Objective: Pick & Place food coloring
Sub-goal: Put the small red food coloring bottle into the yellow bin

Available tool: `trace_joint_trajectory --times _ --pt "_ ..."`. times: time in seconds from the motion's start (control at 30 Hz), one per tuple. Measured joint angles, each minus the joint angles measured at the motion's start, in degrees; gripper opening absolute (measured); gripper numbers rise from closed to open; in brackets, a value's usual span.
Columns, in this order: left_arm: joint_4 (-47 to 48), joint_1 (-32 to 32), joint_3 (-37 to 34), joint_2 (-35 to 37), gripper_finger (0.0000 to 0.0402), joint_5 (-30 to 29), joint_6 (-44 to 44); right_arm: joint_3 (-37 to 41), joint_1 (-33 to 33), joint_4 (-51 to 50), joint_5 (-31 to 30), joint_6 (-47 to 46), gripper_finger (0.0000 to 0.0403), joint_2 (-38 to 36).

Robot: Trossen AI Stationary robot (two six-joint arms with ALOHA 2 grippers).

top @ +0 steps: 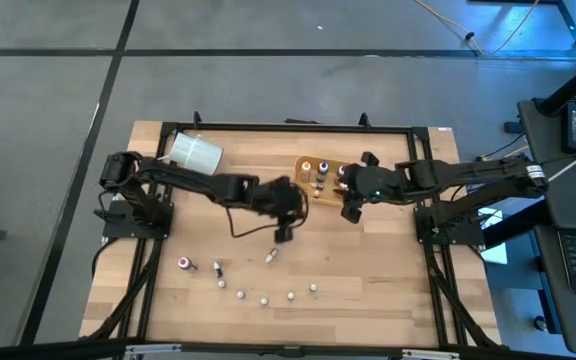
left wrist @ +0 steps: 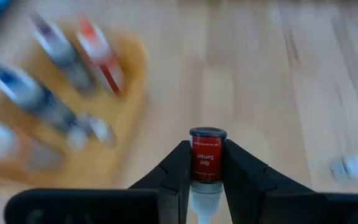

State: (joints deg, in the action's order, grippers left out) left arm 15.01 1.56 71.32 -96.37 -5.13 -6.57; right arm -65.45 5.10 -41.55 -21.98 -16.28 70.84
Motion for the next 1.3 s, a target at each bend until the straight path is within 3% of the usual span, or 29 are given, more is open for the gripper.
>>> trace_joint_trajectory --times 0.17,0.47,0.9,1.3 --pt "-2.96 -4.56 4.25 -1.85 0.0069 -1.61 3.51 -0.02 -0.02 -2.82 0.00 -2.00 0.0144 -0.62" --pt "-8.14 -10.34 4.36 -9.66 0.0070 0.17 2.95 0.00 0.51 -8.45 -0.90 -6.15 0.0144 -0.60" --pt "-10.92 -11.17 4.38 -18.12 0.0074 -1.83 7.79 0.00 0.66 -8.74 -0.96 -7.49 0.0144 -0.60" --pt "-11.02 -11.17 4.38 -18.89 0.0092 -3.19 7.85 0.00 0.66 -8.87 -1.01 -7.68 0.0144 -0.60"
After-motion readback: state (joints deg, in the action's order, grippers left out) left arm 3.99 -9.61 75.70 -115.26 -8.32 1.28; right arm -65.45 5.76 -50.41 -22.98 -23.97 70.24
